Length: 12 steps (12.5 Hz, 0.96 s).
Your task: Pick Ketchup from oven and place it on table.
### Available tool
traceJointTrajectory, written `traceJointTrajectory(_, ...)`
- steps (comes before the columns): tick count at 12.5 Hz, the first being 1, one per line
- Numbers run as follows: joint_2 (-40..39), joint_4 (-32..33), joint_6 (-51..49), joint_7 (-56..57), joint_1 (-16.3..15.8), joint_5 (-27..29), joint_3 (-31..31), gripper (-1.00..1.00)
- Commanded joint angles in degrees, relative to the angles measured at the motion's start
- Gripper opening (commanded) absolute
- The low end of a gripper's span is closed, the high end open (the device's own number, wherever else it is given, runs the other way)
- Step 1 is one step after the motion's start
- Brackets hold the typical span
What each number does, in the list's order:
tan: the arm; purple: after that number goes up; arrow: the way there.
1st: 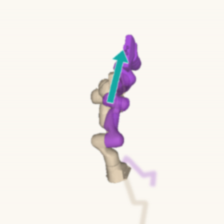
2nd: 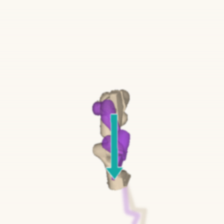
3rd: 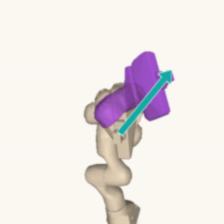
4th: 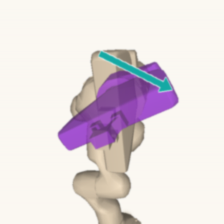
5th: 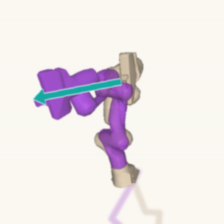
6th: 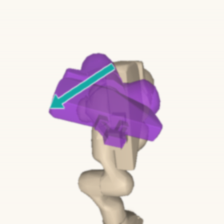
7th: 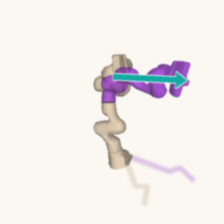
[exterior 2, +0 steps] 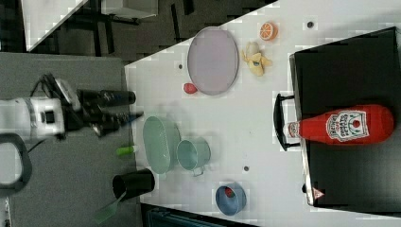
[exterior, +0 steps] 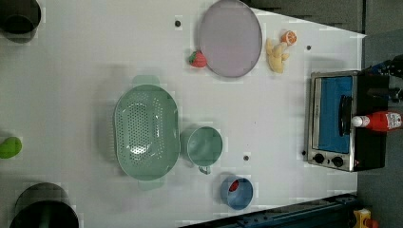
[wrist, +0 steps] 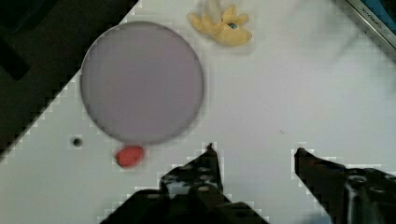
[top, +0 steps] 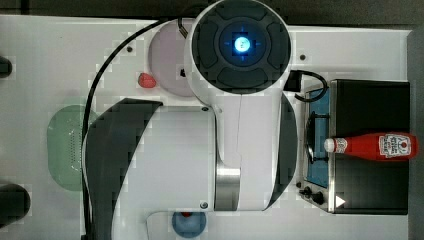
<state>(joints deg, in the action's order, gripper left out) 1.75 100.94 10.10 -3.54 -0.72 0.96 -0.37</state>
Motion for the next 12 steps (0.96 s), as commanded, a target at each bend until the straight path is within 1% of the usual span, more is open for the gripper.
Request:
traceJointTrajectory(1,21.08,11.41,-12.23,1.11,1.84,-1.31,-0.97,0.58)
traceJointTrajectory(3,21.08,11.41,-12.21,1.11,1.89,-1.37,-1.16,0.99)
traceJointTrajectory(5,20.98,11.41,-12.17,1.11,2.2,-1.45,-2.38,1.0)
traceJointTrajectory(7,20.52,11.4,-12.16,1.11,2.79,-1.46,-5.15,1.0)
traceJointTrajectory(9,19.31,11.33,-11.51,1.11,3.41,-1.46,-9.16,1.0)
traceJointTrajectory(12,16.21,11.3,-6.88,1.11,3.9,-1.46,-16.36,1.0)
